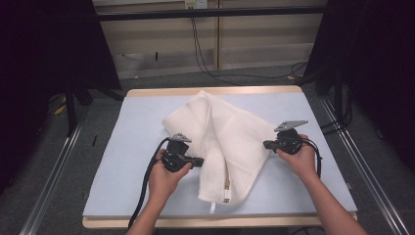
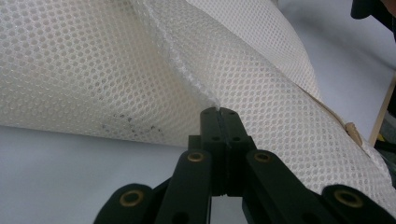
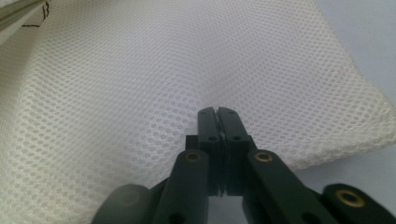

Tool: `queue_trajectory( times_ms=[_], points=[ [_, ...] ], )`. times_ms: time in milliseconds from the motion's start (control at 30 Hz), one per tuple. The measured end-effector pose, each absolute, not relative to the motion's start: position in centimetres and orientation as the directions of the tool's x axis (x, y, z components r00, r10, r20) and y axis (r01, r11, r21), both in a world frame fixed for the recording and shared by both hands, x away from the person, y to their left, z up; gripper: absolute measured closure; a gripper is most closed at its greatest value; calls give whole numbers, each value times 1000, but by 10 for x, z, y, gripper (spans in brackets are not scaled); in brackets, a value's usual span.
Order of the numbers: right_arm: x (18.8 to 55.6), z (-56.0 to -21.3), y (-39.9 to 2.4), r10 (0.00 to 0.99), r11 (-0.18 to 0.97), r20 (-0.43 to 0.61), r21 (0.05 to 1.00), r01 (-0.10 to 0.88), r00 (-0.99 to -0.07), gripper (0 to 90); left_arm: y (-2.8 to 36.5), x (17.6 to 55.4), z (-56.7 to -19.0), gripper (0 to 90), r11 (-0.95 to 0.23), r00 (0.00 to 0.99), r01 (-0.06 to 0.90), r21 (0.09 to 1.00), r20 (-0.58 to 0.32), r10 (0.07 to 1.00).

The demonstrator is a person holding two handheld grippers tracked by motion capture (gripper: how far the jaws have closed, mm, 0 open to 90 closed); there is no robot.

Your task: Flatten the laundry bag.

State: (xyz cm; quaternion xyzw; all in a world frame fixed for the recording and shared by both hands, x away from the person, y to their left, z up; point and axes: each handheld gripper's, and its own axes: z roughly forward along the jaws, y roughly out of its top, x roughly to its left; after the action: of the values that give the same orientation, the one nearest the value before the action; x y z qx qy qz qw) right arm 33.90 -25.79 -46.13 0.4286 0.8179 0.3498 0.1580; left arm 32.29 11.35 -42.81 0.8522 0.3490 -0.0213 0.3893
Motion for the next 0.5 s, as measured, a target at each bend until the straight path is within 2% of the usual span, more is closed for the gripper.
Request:
queue_trajectory(
  times_ms=[33, 67, 100, 233, 333, 500],
  points=[
    [337, -461, -256, 809, 384, 44, 715, 584, -586, 761, 114, 323, -428, 900, -453, 756, 611, 649, -308, 578],
    [337, -461, -256, 809, 384, 44, 715, 584, -586, 761, 113, 323, -429, 900, -446, 751, 616, 649, -314, 580],
    [329, -459, -250, 810, 373, 55, 720, 585, -583, 626, 114, 323, -429, 900, -450, 753, 615, 648, -314, 578],
    [312, -456, -239, 766, 409, 45, 737, 538, -642, 534, 114, 322, -429, 900, -453, 755, 612, 648, -308, 579],
    [296, -457, -224, 704, 436, 83, 733, 522, -705, 496, 113, 322, -429, 900, -451, 755, 612, 649, -309, 579],
    [278, -470, -200, 657, 501, 57, 712, 492, -751, 507, 114, 321, -432, 900, -445, 748, 619, 647, -314, 585]
  ],
)
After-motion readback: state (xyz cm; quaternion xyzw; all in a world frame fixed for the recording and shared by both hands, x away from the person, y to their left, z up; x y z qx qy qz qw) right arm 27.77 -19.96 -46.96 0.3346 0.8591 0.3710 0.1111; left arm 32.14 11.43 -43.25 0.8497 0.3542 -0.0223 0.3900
